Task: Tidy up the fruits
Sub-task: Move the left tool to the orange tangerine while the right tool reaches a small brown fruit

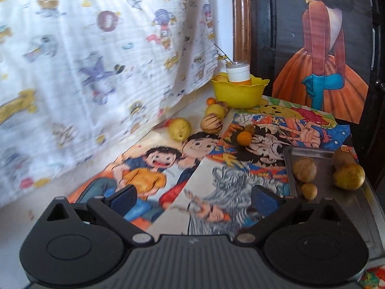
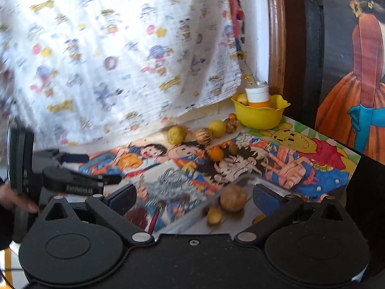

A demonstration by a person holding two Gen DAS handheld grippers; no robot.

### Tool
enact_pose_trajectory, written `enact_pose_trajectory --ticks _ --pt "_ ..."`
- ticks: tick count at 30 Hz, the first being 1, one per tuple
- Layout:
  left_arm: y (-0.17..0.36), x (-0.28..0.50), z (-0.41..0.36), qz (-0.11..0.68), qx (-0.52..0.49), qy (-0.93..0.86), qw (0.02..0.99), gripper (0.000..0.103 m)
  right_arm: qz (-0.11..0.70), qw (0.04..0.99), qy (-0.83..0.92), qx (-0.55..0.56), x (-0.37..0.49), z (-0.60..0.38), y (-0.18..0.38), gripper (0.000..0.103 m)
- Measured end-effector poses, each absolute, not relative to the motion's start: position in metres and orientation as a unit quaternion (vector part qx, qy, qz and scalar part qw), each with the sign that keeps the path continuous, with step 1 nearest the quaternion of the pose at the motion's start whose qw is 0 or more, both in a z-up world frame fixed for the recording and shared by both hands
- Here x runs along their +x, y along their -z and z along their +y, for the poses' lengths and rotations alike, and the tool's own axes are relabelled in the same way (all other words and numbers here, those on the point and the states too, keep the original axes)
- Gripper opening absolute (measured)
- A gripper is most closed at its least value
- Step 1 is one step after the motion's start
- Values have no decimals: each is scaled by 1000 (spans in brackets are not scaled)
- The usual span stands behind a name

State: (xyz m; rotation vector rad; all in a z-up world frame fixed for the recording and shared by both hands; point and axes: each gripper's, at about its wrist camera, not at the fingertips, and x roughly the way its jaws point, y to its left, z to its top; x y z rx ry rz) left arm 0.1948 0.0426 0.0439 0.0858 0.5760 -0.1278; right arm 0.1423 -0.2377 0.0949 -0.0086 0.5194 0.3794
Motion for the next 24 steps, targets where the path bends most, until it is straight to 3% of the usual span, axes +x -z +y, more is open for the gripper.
enact_pose_trajectory --ticks 13,19,24 --pt "-31 274 7 288 54 110 950 103 317 935 -149 63 281 -263 -107 102" --pt "-21 310 -16 280 52 136 949 103 363 915 -110 134 358 -277 -80 102" --pt "-8 336 -30 275 65 163 945 103 393 896 -128 163 401 -276 -53 95"
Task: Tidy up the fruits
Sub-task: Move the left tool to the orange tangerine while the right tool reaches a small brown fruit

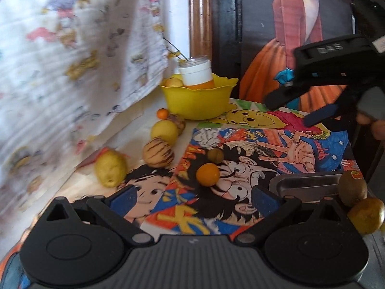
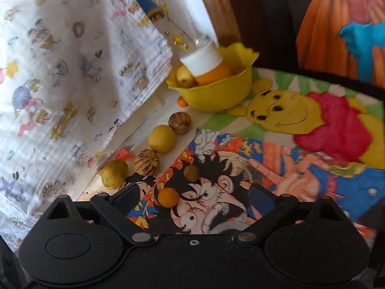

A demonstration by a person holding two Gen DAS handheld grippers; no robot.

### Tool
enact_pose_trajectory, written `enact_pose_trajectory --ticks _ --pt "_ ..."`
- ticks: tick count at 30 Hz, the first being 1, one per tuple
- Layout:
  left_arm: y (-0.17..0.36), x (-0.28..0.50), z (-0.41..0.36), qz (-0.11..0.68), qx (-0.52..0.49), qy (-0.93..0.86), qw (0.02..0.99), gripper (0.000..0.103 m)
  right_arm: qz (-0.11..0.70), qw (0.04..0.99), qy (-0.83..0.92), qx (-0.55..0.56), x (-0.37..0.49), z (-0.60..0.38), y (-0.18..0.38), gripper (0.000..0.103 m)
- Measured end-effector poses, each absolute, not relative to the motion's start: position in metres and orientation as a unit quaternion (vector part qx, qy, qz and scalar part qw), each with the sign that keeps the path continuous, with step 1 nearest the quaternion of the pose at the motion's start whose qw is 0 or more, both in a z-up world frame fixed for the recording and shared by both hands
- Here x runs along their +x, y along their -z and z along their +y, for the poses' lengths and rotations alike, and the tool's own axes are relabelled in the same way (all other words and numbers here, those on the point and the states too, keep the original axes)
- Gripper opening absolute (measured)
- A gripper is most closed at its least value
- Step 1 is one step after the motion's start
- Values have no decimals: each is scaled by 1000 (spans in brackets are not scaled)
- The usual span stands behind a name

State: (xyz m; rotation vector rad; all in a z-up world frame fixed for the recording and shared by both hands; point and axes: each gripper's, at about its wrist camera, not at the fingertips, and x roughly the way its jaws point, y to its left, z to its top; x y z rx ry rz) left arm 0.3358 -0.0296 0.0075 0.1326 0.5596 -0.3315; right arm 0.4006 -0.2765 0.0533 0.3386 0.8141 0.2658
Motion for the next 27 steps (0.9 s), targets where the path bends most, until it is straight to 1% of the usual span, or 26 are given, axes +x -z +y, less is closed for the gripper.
enact_pose_trajectory --ticks 2,4,7,9,14,15,17,18,20,23,26,27 --pt "-3 345 -33 277 69 167 944 102 399 891 -136 167 414 -272 -45 89" --pt "1 354 -38 279 70 168 943 101 406 885 -147 175 427 -267 -38 88" --pt "8 368 -47 281 74 170 942 96 412 880 -153 182 447 -261 -30 81" --pt "12 376 -52 285 77 174 940 89 416 877 -155 183 459 -256 -25 77" --pt "23 397 -53 309 36 182 933 77 426 874 -153 175 483 -248 -7 60" --pt "24 400 -53 312 32 180 932 73 428 874 -150 175 486 -247 -3 59" --pt "28 406 -54 316 27 180 931 69 432 872 -147 176 492 -245 3 53" --pt "30 408 -55 319 26 181 930 65 435 871 -144 176 494 -245 6 52" --pt "32 411 -57 323 26 184 928 63 439 870 -142 178 498 -245 10 48" --pt "37 415 -57 326 23 184 927 58 440 868 -141 182 501 -245 14 45" --pt "38 419 -56 328 11 182 927 57 443 866 -143 184 503 -242 18 44" --pt "38 420 -56 327 8 182 927 55 445 865 -143 182 503 -241 19 44"
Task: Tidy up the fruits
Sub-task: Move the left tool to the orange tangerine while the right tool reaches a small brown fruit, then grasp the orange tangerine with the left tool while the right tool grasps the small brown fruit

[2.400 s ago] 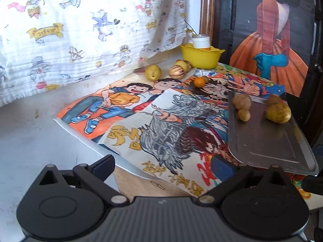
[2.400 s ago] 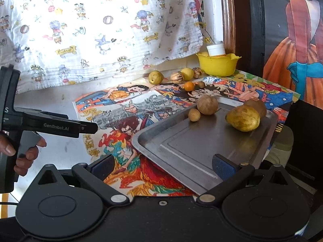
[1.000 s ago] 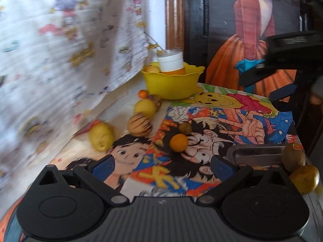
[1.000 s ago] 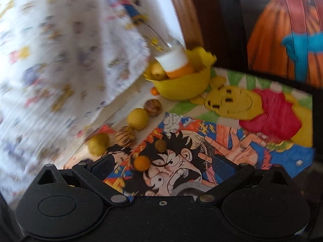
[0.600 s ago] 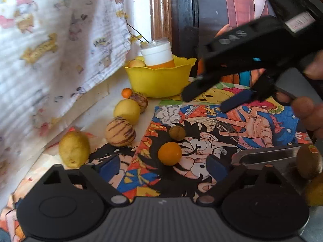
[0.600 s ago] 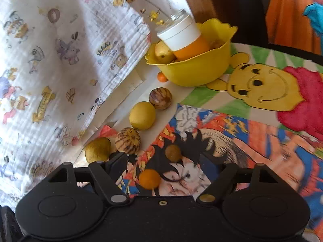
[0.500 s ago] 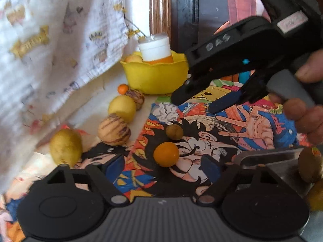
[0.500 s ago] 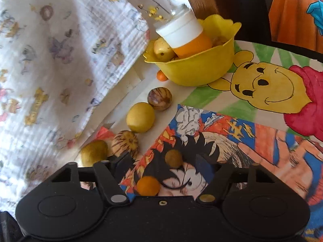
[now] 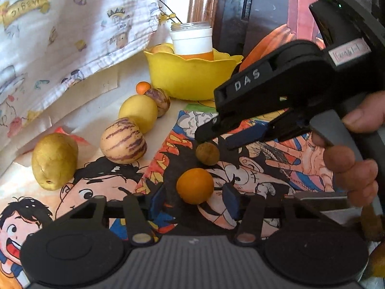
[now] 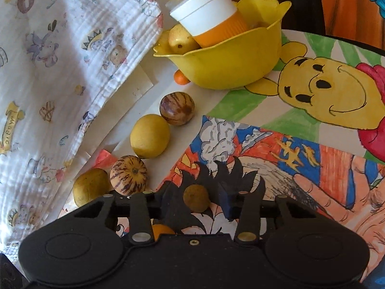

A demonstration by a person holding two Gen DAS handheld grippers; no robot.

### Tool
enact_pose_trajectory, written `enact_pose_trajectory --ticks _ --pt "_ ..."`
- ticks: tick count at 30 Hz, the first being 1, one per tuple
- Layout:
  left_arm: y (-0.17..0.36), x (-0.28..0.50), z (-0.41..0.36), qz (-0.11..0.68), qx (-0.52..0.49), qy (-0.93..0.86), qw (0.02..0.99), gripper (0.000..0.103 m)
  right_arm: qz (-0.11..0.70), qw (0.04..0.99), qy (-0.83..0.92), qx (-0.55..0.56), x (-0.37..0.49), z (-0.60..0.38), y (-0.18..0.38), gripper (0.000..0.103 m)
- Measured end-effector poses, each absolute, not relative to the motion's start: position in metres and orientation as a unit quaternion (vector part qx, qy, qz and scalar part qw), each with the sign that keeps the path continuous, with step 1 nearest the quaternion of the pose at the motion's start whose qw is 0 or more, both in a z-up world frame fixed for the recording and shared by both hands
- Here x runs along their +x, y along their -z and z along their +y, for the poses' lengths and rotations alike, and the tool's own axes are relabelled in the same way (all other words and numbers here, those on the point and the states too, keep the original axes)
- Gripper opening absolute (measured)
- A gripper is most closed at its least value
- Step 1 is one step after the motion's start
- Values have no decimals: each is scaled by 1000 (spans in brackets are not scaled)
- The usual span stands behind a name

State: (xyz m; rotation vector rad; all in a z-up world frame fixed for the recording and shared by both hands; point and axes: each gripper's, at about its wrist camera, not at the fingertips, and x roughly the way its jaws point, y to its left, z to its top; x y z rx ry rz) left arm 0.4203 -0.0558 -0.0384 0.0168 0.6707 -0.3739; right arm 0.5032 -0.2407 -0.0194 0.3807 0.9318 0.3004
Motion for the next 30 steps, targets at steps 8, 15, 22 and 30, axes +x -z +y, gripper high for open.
enact_pose_trajectory --ticks 8,15,22,30 --pt "39 428 -58 332 -9 182 926 41 458 860 -137 177 513 -238 29 37" --pt "40 430 -56 335 -29 179 924 37 459 859 -141 178 515 -236 30 30" --pt "39 423 -55 337 -39 155 928 37 456 859 -140 187 512 -235 31 27" --pt "36 412 -46 346 -52 146 925 37 449 862 -149 180 489 -237 20 27"
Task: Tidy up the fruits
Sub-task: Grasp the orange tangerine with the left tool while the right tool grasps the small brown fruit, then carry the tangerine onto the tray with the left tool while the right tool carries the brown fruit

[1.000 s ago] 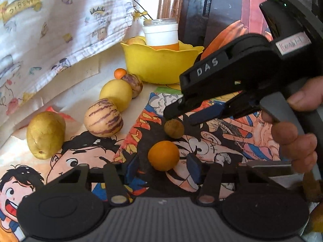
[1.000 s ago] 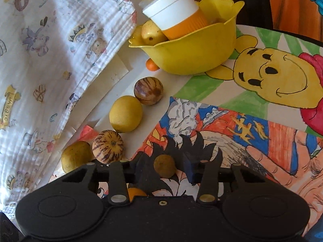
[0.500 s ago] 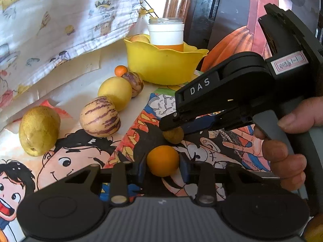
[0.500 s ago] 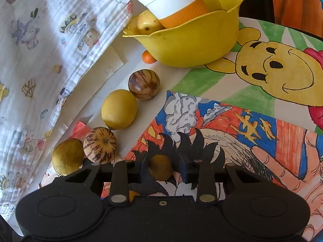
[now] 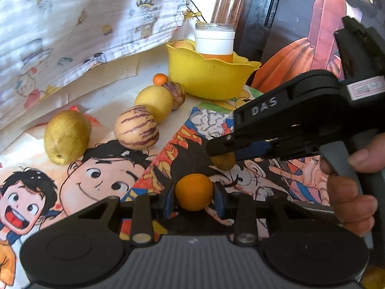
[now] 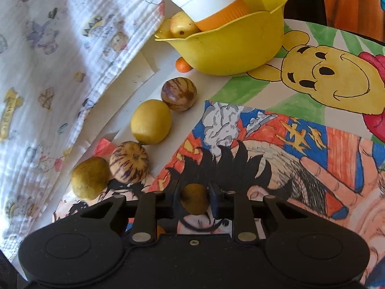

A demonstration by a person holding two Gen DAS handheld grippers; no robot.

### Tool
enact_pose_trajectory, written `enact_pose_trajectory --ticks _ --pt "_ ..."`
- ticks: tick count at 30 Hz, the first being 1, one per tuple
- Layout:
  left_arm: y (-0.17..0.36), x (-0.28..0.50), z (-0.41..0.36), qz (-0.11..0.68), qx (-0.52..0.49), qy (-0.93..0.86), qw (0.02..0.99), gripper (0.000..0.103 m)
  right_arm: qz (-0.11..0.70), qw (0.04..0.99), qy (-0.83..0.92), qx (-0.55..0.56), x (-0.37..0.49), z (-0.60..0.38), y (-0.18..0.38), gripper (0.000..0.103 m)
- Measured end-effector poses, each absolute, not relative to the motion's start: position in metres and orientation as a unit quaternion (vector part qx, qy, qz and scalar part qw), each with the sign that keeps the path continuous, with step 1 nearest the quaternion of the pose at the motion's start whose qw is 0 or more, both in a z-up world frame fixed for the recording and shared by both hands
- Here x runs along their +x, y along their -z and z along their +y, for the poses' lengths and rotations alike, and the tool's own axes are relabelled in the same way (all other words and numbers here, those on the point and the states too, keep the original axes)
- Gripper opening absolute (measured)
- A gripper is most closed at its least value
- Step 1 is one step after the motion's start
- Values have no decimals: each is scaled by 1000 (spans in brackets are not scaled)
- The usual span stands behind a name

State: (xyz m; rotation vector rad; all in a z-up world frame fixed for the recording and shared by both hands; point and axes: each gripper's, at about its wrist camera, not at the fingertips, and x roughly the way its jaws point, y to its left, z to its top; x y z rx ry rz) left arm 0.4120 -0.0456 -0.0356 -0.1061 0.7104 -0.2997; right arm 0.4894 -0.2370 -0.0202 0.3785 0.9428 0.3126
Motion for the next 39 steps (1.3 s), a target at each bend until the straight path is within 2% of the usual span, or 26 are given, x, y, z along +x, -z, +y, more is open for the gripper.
enact_pose_trajectory --ticks 14,26,39 --pt "20 365 -44 349 -59 147 924 37 420 870 -172 194 422 -263 -14 27" --pt "-2 303 -50 327 -49 155 931 37 381 879 -201 203 323 -292 -36 27" --pt "-1 225 -74 310 -29 182 933 37 374 880 -197 214 220 -326 -16 27"
